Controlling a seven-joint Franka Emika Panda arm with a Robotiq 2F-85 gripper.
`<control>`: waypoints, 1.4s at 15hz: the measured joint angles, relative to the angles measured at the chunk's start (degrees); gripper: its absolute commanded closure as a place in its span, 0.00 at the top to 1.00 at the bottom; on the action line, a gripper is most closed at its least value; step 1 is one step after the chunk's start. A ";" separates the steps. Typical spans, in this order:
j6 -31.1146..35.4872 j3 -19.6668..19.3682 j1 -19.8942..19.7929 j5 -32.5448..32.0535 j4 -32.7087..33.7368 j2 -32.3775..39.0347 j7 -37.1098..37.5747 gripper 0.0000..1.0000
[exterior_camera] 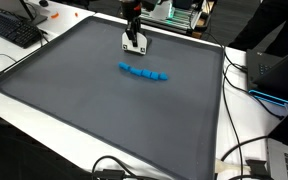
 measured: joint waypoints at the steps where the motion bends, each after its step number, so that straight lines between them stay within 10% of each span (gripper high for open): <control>1: 0.00 0.00 0.00 -0.14 0.00 -0.12 0.00 0.74; 5: -0.49 -0.08 -0.04 -2.13 -0.04 -2.16 0.12 1.00; 14: -17.44 0.77 -1.34 -17.66 2.10 -13.05 3.89 1.00; 21: -24.64 3.47 -1.09 -19.35 7.52 -18.06 -12.12 1.00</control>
